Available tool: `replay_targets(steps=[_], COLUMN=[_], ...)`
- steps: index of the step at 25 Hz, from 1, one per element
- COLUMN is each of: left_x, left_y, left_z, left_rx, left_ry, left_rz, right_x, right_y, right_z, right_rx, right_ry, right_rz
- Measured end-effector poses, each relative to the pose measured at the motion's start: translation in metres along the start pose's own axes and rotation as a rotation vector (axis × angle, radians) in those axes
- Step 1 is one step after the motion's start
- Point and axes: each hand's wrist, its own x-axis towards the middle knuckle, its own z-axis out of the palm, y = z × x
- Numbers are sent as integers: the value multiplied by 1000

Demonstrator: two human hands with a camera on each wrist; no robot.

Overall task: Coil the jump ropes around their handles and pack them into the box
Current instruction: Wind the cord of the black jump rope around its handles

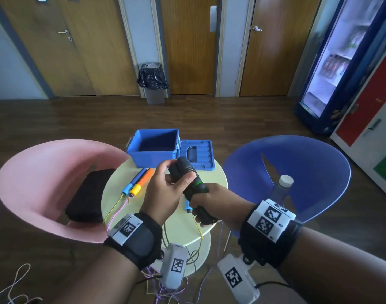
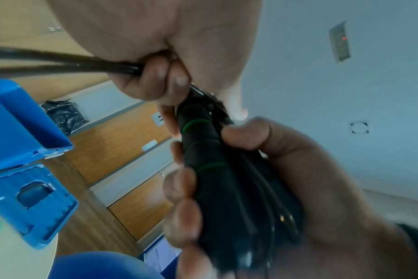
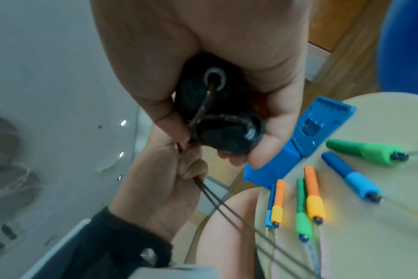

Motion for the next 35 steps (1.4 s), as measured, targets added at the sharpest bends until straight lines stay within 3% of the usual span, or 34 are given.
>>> replay_targets(steps=[4, 11, 18, 24, 27, 30, 33, 35], left_x=[2, -4, -1, -8, -6, 1, 0, -1], left_y=[0, 21, 24, 43, 44, 34, 28, 26], left_z=[-10, -16, -16, 10, 12, 11, 16, 17], left_rx=[12, -223, -555, -616, -569, -442, -191, -110], left_ry=[-120, -303, -492, -471, -315, -114, -16, -1], left_rz=[26, 126, -3, 85, 55, 17, 43, 50], right_x=[-5, -23, -39, -30, -27, -29, -27, -27], right_y=[0, -1, -2, 6, 1, -9, -14, -12], right_z=[-6, -13, -20, -13, -21, -30, -21, -14], right_rx=[40, 349, 574, 839, 669, 367, -189, -227], right_ry=[-39, -279, -491, -780, -686, -349, -81, 23], right_rz=[-41, -77, -86, -143, -84, -121, -224, -186])
